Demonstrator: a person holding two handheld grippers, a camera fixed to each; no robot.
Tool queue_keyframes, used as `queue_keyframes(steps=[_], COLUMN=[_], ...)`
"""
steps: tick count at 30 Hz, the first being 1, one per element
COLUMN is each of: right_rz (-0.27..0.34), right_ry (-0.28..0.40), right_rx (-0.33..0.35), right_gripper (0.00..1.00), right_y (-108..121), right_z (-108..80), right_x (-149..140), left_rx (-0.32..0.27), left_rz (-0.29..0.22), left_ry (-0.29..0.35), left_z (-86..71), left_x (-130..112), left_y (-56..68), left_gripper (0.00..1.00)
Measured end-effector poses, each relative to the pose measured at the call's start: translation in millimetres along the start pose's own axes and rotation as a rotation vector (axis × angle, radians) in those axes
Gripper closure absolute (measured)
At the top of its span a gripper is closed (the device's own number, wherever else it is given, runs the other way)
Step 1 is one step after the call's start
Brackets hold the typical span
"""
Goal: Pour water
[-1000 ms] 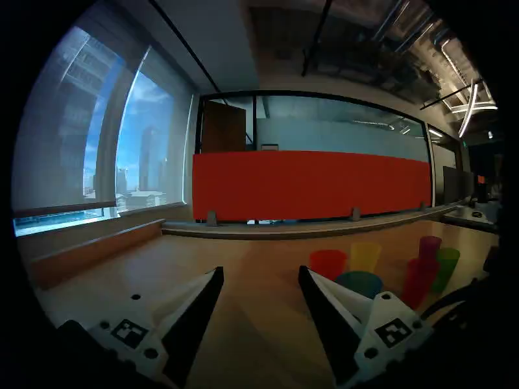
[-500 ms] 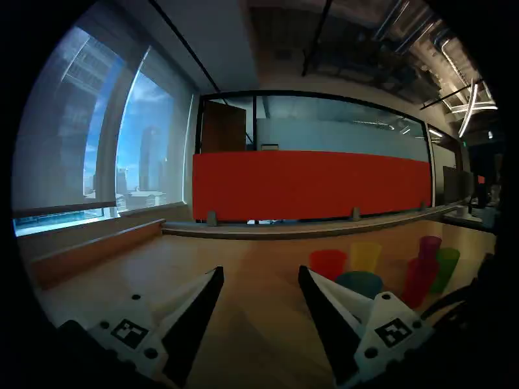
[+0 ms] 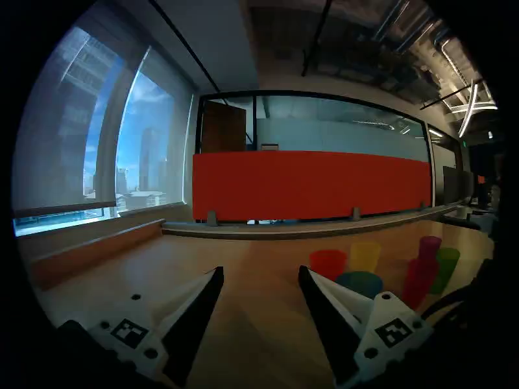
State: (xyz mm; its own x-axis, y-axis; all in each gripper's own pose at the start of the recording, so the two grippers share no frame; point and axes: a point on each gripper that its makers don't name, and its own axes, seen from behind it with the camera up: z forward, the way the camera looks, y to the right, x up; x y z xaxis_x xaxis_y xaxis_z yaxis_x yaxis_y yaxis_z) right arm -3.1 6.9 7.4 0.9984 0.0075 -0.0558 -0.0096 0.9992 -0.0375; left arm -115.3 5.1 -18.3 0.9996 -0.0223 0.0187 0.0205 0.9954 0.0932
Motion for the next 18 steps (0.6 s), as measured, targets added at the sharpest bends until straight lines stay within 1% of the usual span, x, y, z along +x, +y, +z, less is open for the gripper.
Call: queue_keyframes(steps=[6,18], right_rz=[-0.018,-0.018], right_ry=[-0.006,-0.009], right_rx=[-0.006,-0.007], right_gripper=[0.01,0.01], right_y=[0.2,0.9], right_z=[0.6,-0.9], right_x=[-2.3,-2.5], left_rx=[0.0,0.0], left_rz=[0.0,0.0], left_ry=[0.0,0.0], left_z=[0.2,0.6], left_x=[-0.1,0.3], left_y=[-0.2,-0.3], left_gripper=[0.15,0.15])
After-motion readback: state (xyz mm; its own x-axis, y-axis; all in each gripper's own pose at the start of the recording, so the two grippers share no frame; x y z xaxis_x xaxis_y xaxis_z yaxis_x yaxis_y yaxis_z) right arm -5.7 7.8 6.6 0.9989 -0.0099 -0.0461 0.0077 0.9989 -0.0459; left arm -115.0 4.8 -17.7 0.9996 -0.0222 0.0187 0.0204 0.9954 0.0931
